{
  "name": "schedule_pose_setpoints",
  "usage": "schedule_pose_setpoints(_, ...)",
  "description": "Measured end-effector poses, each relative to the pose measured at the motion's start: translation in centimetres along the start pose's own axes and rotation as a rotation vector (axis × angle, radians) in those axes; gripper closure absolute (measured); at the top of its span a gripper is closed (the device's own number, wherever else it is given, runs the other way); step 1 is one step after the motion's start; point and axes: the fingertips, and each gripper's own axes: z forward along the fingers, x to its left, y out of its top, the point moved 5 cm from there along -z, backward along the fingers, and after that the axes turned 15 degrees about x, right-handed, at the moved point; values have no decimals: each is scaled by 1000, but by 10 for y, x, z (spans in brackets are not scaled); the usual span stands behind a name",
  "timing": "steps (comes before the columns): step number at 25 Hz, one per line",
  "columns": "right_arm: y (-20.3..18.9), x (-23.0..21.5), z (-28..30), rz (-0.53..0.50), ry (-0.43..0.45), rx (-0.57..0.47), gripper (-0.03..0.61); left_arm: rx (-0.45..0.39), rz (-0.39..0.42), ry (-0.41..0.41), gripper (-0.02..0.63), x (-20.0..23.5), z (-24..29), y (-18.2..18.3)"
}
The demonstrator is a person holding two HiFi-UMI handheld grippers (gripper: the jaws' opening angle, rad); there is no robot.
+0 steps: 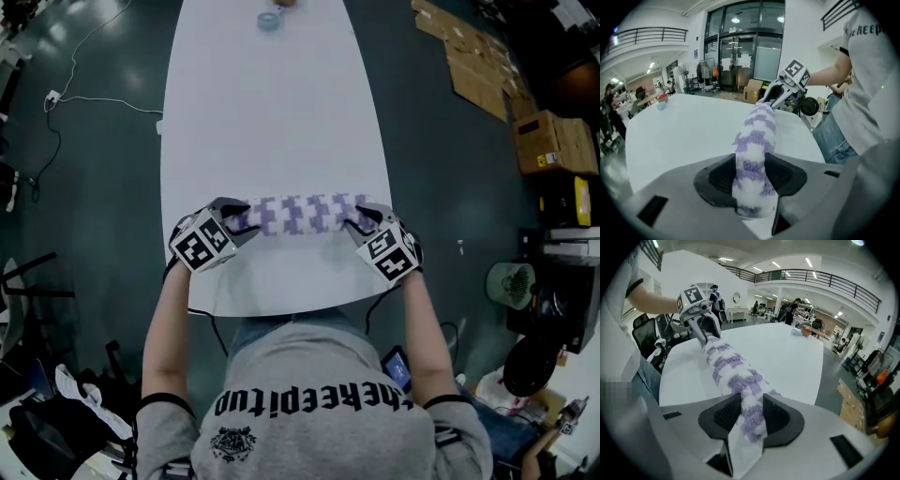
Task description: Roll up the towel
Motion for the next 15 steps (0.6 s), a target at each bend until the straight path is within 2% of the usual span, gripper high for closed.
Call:
schedule_pose_setpoints(8, 3, -7, 11, 65, 101, 9, 445, -69, -114, -118, 428, 18, 5, -11)
schedule_pose_setpoints(15, 3, 0, 14, 96, 76, -7, 445, -85, -126, -90, 416, 17, 8, -16)
